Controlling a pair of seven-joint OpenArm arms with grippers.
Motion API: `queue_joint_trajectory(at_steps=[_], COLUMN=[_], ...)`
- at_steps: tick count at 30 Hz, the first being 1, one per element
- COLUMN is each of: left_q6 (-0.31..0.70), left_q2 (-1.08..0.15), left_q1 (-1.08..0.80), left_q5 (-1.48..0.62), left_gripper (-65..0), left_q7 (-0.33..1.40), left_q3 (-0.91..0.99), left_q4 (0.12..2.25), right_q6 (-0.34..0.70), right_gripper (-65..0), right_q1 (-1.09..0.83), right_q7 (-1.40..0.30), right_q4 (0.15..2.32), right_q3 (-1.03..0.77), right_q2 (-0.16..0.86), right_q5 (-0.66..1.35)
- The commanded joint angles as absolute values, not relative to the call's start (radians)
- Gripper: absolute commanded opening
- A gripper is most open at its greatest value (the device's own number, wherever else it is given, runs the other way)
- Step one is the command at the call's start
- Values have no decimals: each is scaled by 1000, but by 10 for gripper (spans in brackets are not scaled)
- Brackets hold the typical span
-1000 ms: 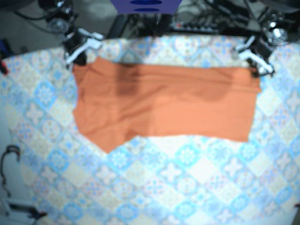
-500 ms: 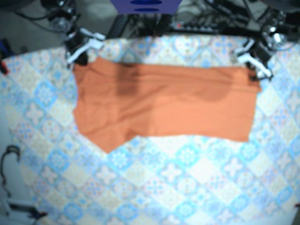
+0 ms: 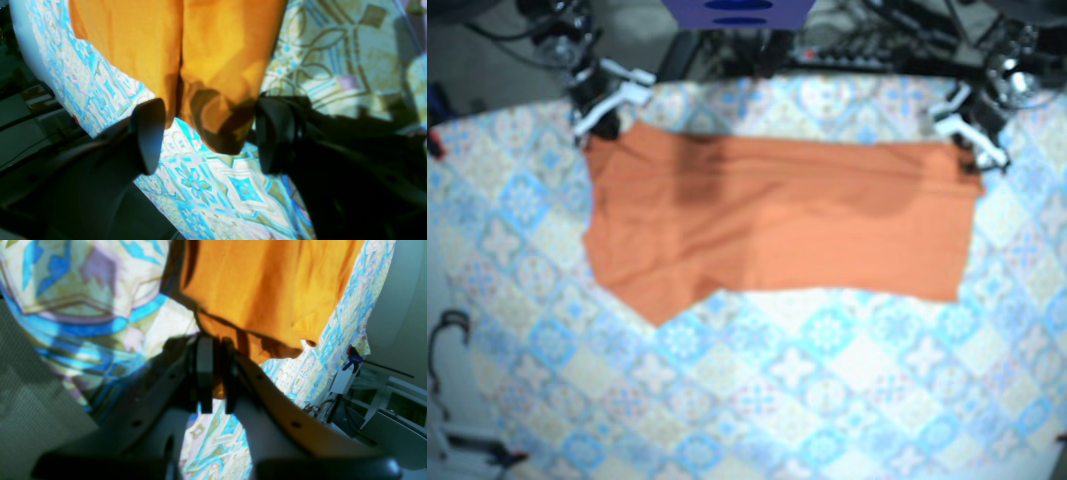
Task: Fold the T-shirt properly
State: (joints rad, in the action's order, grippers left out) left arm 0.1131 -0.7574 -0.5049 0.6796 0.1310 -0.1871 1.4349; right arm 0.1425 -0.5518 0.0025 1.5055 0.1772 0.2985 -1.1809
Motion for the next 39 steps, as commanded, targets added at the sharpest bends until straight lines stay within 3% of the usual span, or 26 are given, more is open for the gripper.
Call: queue_joint_trajectory(at_steps=[1, 15, 17, 25, 27, 39], left_q6=[105, 105, 105, 104, 104, 102], left_q2=[-779, -779, -779, -777, -777, -777], left_q1=[-506, -506, -506, -506, -506, -509], left_q5=[682, 680, 680, 680, 680, 680], left_gripper=[-234, -237, -274, -597, -650, -650], left_q7=[136, 183, 183, 183, 185, 183], left_q3=[-179, -180, -180, -180, -180, -180], left_q4=[1440, 1440, 1440, 1440, 1440, 1442], right_q6=[153, 153, 153, 153, 153, 153], right_gripper=[-595, -595, -595, -596, -596, -598], right_q1=[-561, -561, -561, -561, -561, -561], right_q7=[5, 5, 5, 5, 5, 5], right_q4=[1515, 1517, 1517, 1517, 1517, 1517], right_q3=[177, 177, 177, 177, 177, 177], right_q2=[305, 305, 305, 305, 305, 305], right_q5=[-1184, -1184, -1184, -1184, -1184, -1184])
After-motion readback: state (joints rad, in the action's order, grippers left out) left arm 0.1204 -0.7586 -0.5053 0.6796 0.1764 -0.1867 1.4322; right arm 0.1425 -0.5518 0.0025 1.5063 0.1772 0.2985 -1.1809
